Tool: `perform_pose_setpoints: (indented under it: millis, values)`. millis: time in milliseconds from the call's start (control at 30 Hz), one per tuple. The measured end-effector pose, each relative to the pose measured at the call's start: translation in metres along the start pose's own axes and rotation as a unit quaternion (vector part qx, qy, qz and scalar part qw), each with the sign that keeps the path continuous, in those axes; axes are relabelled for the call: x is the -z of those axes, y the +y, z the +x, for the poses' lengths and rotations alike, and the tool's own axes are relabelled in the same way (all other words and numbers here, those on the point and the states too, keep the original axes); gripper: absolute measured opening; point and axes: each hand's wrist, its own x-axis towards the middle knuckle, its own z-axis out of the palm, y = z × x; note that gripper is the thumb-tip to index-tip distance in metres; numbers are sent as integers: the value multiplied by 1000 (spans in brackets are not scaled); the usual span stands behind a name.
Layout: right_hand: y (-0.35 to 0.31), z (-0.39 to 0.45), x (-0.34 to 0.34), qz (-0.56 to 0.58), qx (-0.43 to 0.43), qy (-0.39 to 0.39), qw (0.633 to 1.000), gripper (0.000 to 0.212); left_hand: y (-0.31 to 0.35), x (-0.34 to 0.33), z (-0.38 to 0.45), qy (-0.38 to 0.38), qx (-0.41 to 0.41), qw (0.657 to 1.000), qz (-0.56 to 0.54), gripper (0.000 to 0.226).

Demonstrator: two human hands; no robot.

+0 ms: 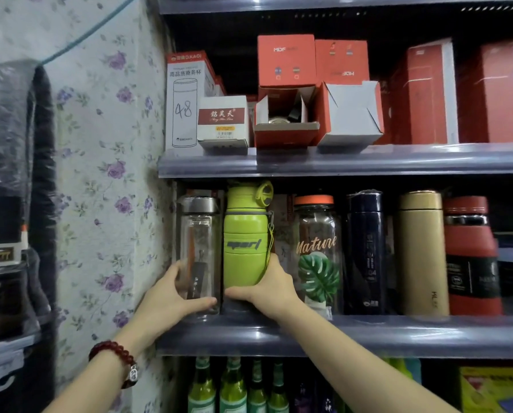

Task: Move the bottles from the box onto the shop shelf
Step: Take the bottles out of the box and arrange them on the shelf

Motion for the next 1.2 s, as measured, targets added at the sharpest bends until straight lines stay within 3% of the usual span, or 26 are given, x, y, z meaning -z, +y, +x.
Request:
perform_pose_setpoints:
  millis: [133, 400, 767, 1200]
  values:
    - [5, -2, 2, -9, 19, 3, 1000, 88, -2, 0, 0, -12, -13, 1000, 1, 108]
    - [8, 6, 20, -18, 17, -78, 997, 85, 2, -7, -6, -5, -9, 1000, -1, 118]
    - [14, 0, 11, -25, 33, -26, 999, 80, 3, -4, -6, -22, -1, 1000, -13, 119]
    - [5, -9, 14, -42, -1, -63, 997, 78, 9, -1, -10, -47, -6, 999, -4, 119]
